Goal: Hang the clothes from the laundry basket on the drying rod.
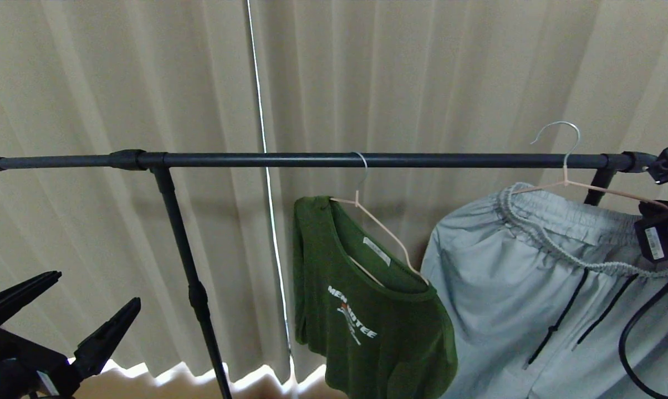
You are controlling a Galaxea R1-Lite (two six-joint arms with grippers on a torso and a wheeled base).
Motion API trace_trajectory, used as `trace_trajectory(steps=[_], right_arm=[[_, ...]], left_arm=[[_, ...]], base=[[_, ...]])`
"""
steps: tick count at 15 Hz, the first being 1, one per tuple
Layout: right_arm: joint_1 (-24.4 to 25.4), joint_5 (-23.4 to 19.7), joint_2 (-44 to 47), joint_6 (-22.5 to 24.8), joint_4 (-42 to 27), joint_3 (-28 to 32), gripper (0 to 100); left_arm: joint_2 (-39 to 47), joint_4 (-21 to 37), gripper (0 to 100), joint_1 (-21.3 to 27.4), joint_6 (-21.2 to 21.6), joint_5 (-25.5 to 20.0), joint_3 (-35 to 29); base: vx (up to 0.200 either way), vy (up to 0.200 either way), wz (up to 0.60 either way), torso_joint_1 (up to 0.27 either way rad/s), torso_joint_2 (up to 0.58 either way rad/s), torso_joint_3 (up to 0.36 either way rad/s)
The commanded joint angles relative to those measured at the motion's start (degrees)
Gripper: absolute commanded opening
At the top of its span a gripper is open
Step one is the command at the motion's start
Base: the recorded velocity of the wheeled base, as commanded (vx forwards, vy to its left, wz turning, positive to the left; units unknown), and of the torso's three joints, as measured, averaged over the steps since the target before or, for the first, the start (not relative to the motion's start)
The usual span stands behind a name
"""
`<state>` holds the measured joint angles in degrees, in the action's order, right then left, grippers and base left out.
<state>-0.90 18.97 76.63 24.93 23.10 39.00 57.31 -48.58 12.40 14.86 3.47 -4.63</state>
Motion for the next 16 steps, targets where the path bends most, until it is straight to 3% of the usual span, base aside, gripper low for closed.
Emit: trace_trajectory(steps=[1, 6, 16], right_arm=[[1.3, 1.1, 4.4, -0.1, 0.0, 1.6, 0], [4.2, 4.6, 9.2, -0.1, 4.7, 1.4, 0], [9.2, 4.0, 9.5, -0.1, 5.4, 0.0, 0]], left_arm=[[-0.5, 0.0, 100, 0.0, 0.0, 0.0, 0.0], [-0.5, 0.0, 100, 0.0, 0.0, 0.0, -0.1], [-0.5, 0.0, 100, 0.0, 0.0, 0.0, 0.0]], base=[[0.000, 0.000, 0.00, 0.000, 0.00, 0.000], [0.000, 0.000, 0.00, 0.000, 0.00, 0.000], [0.000, 0.000, 0.00, 0.000, 0.00, 0.000]])
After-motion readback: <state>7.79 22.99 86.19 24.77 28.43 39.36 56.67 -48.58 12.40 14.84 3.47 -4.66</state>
